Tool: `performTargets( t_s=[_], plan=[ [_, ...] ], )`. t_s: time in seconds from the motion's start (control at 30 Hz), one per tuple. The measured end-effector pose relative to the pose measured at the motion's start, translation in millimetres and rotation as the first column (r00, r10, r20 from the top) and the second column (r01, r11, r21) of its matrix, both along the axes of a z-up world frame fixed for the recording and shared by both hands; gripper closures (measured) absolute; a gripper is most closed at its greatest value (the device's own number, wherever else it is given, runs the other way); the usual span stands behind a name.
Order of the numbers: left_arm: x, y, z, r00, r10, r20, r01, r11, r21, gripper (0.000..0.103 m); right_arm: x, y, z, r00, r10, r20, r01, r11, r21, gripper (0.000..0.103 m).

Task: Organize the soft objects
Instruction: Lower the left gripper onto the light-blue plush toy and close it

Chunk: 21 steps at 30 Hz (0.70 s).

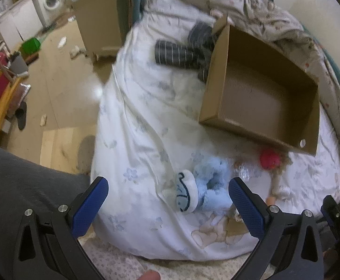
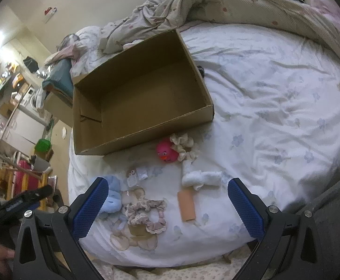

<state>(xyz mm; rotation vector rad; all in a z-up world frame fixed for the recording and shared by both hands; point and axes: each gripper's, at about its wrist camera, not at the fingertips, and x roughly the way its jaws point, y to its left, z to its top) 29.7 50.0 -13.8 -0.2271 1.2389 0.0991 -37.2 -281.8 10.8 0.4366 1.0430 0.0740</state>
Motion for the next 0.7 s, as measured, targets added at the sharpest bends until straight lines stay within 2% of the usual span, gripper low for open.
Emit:
performTargets(
  t_s=[0.13, 0.23, 0.37, 0.5, 0.6, 0.63, 0.7],
  plan=[
    [13, -13, -26, 0.994, -0.012, -0.109, 0.006, 0.999, -0.054, 0.0, 1, -3, -3, 1.0, -0.005, -0.014, 0.005, 1.0, 0.024, 0.0],
    [21, -26, -47, 0.987, -0.003, -0.158, -0.005, 0.999, -0.053, 0.0, 2, -1, -5, 1.0, 0.006, -0.023, -0.005, 1.0, 0.028, 0.0],
    [34, -44, -77, 0.975, -0.009, -0.223, -0.011, 0.996, -0.089, 0.0, 3, 0, -8, 0.999, 0.016, -0.032, -0.015, 0.999, 0.033, 0.0],
    [42, -63, -98, 0.963, -0.053, -0.266, 0.044, 0.998, -0.042, 0.0, 5, -1, -14, 0.998, 0.016, -0.057, -0.013, 0.999, 0.044, 0.0],
    [43, -65, -111, 0.954, -0.054, -0.295, 0.053, 0.999, -0.013, 0.0, 7, -2, -19, 0.997, 0.014, -0.078, -0.01, 0.998, 0.054, 0.0],
    [42, -63, -115, 0.953, -0.053, -0.299, 0.054, 0.999, -0.005, 0.002, 7, -2, -21, 0.996, 0.013, -0.085, -0.008, 0.998, 0.059, 0.0],
    [42, -58, -119, 0.953, -0.048, -0.3, 0.048, 0.999, -0.007, 0.014, 9, -2, -23, 0.995, 0.013, -0.094, -0.007, 0.998, 0.064, 0.0]
  ],
)
